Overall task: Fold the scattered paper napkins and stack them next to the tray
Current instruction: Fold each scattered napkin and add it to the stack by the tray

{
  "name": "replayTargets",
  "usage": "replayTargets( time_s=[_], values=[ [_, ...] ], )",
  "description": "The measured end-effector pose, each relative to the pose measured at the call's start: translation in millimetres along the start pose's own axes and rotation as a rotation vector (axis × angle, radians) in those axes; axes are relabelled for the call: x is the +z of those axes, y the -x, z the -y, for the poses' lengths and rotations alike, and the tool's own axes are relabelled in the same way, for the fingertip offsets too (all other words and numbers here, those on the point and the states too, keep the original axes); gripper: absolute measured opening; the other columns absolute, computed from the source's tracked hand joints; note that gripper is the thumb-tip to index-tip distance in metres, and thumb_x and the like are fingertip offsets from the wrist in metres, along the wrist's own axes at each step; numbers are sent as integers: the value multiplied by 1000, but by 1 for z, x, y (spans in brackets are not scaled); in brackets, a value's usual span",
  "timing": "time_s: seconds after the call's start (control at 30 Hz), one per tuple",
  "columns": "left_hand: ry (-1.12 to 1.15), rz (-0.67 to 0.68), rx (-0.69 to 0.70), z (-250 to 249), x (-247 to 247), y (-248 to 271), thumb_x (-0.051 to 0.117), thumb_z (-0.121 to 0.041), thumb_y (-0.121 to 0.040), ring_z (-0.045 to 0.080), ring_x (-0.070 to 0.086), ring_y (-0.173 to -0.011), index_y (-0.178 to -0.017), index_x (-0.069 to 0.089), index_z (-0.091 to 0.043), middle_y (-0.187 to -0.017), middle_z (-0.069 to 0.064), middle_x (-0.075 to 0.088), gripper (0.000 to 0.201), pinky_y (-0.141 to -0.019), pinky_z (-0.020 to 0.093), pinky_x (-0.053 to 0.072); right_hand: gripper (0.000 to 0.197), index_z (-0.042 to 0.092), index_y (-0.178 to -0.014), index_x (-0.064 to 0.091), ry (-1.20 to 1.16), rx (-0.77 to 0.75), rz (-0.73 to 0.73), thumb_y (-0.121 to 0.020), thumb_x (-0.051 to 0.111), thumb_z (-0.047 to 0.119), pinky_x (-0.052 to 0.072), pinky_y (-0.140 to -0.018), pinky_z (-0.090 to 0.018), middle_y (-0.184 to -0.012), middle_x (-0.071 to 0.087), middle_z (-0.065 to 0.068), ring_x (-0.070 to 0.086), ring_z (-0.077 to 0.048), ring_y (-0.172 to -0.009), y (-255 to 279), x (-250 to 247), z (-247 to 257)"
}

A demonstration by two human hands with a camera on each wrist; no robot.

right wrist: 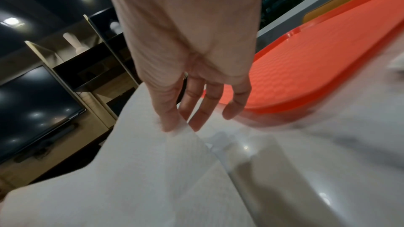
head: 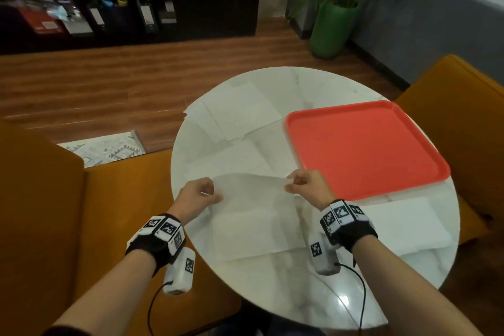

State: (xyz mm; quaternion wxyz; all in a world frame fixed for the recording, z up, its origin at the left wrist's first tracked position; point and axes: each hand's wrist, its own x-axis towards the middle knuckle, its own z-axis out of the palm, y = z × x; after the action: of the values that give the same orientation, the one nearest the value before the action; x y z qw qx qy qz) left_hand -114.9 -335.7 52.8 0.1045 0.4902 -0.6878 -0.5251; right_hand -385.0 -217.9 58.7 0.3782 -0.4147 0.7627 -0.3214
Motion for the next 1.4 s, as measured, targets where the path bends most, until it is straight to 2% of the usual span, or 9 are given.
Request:
replayTargets(
  time_s=[0.23, 0.47, 0.57, 0.67, 0.8, 0.93, 1.03, 1.23, 1.4],
  values=[
    [-140, -7, 210, 15, 3, 31, 74, -18, -81, 0, 60, -90, -78, 68, -27, -88, -11, 69, 12, -81, 21, 45, 17, 19, -76, 72, 9, -1, -95, -74, 75, 3, 44, -62, -9, -78, 68, 9, 52, -10, -64, 55, -4, -22],
    [-622, 66, 334, 36, 14, 44, 53, -8, -82, -2, 52, -87, -79, 54, -46, -94, -21, 59, 38, -91, 39, 43, 42, 43, -68, 65, 342, 21, -28, -75, 62, 2, 46, -84, -42, -85, 58, 9, 50, -9, -75, 74, 10, -45],
    [-525, -53, 360, 31, 25, 48, 49, -4, -86, -1, 48, -86, -91, 57, -39, -99, -17, 56, 36, -91, 36, 42, 33, 29, -89, 70, 380, -35, -114, -79, 59, 0, 47, -88, -43, -97, 60, 3, 56, -17, -89, 72, 12, -36],
    [-546, -96, 402, 26, 46, 46, 47, -17, -95, 11, 50, -117, -123, 53, -28, -127, -9, 54, 30, -105, 35, 34, 38, 18, -119, 61, 423, -222, -74, -84, 55, 3, 40, -101, -41, -122, 58, -4, 54, -24, -115, 66, 39, -15],
    [-794, 99, 213, 34, 74, 38, 20, -59, -93, 17, -8, -148, -152, -3, -15, -158, -1, -14, 77, -116, 48, -4, 56, 11, -151, 11, 593, -251, 295, -102, 32, 28, 4, -120, -38, -159, 8, -6, 5, -18, -147, 68, 100, 13],
    [-924, 96, 223, 57, 83, 35, -3, -68, -78, 22, -11, -147, -148, -19, -13, -153, 1, -32, 91, -109, 51, -12, 67, 18, -150, -6, 703, -193, 389, -95, 7, 53, -8, -117, -36, -159, -10, 1, -11, -11, -145, 66, 124, 3],
    [-891, 104, 201, 60, 84, 34, -21, -81, -67, 15, -26, -141, -143, -28, -14, -150, -3, -36, 101, -109, 47, -18, 62, 25, -150, -5, 710, -138, 295, -96, 7, 51, -7, -119, -41, -158, -10, 11, -10, -5, -144, 66, 109, -14],
    [-868, 120, 205, 58, 84, 34, -19, -83, -67, 14, -26, -141, -144, -28, -15, -152, -2, -33, 103, -110, 47, -19, 52, 30, -150, -2, 767, -10, 138, -101, 12, 40, -6, -116, -45, -158, -4, 15, -5, -10, -146, 70, 62, -41],
    [-908, 134, 175, 56, 84, 33, -19, -81, -67, 13, -28, -141, -142, -32, -16, -150, -2, -37, 100, -109, 47, -20, 43, 19, -142, 34, 862, -41, -52, -100, 31, 28, 6, -115, -48, -150, 35, 0, 32, -23, -135, 62, 62, -35]
  ],
)
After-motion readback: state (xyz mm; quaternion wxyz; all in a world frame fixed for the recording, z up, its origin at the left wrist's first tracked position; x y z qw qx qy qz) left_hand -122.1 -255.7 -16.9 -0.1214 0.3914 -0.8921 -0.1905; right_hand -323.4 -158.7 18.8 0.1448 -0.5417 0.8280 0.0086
